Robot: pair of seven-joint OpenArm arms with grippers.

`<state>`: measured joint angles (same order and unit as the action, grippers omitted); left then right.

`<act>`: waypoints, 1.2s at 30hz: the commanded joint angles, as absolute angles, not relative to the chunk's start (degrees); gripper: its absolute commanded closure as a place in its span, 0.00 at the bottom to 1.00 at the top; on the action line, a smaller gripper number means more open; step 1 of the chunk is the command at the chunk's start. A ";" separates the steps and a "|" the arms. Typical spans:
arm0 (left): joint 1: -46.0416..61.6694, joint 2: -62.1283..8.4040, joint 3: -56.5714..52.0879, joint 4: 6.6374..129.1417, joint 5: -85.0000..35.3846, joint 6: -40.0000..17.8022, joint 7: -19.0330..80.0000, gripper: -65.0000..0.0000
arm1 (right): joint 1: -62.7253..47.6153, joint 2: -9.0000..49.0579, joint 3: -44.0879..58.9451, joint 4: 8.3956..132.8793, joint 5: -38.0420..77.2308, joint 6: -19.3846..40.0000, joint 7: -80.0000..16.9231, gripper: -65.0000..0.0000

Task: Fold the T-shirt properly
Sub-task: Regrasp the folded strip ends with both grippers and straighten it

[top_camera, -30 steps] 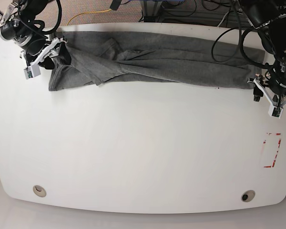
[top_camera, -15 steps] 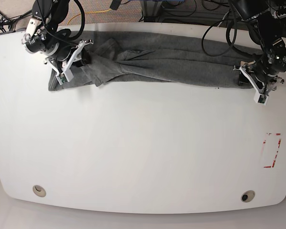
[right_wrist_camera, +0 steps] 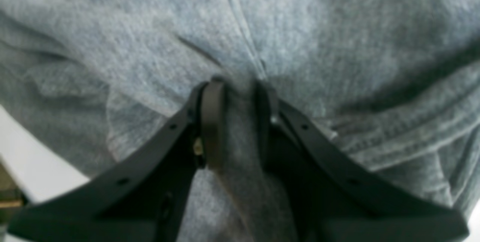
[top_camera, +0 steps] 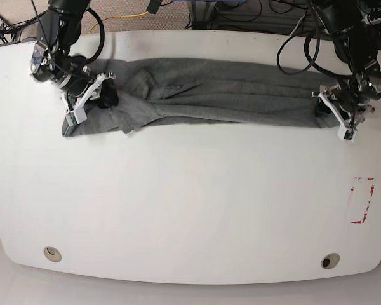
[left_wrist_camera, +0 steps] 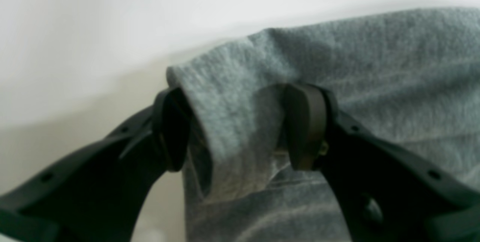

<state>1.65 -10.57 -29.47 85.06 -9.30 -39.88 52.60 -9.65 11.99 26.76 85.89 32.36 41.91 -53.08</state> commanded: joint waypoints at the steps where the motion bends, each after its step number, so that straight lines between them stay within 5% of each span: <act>1: -1.01 -12.18 -28.18 83.30 -9.89 -40.00 52.35 0.44 | -7.25 14.81 26.77 79.87 25.89 40.00 -55.25 0.78; 10: -5.67 -12.53 -28.53 83.47 -11.38 -40.00 55.08 0.43 | -2.42 17.01 26.77 76.97 26.07 40.00 -54.11 0.78; 20: -5.58 -12.70 -34.95 90.51 -26.86 -40.00 66.59 0.38 | -2.68 16.57 26.77 76.97 26.15 40.00 -53.93 0.78; 23: -5.23 -12.62 -35.91 90.51 -27.03 -40.00 66.86 0.31 | -2.77 16.48 26.77 76.97 26.24 40.00 -53.93 0.78; 36: -3.65 -12.62 -36.09 80.48 -27.12 -40.00 63.52 0.30 | -2.77 16.48 26.86 76.97 26.15 40.00 -53.93 0.78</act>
